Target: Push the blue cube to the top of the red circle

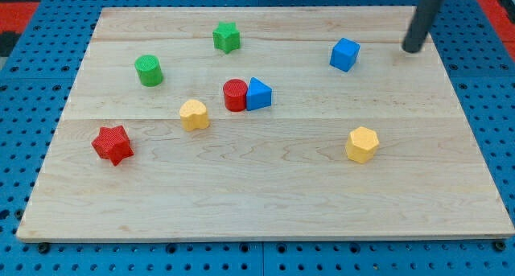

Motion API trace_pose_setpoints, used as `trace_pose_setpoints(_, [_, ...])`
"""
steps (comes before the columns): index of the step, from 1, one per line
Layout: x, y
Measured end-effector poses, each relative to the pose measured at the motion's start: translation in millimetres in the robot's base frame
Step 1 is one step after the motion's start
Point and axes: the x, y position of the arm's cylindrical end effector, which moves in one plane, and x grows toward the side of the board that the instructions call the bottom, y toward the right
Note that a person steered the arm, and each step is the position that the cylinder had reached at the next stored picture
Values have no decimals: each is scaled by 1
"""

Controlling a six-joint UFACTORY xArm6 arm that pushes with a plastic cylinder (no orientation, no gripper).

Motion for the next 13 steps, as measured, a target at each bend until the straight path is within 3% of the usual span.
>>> trace_pose_setpoints(2, [-12, -161])
trace_pose_setpoints(3, [-14, -178])
trace_pose_setpoints(6, [-16, -162])
trace_pose_setpoints(8, [-30, -61])
trace_pose_setpoints(9, [6, -16])
trace_pose_setpoints(11, [29, -181])
trace_pose_setpoints(12, [59, -195])
trace_pose_setpoints(13, [62, -255])
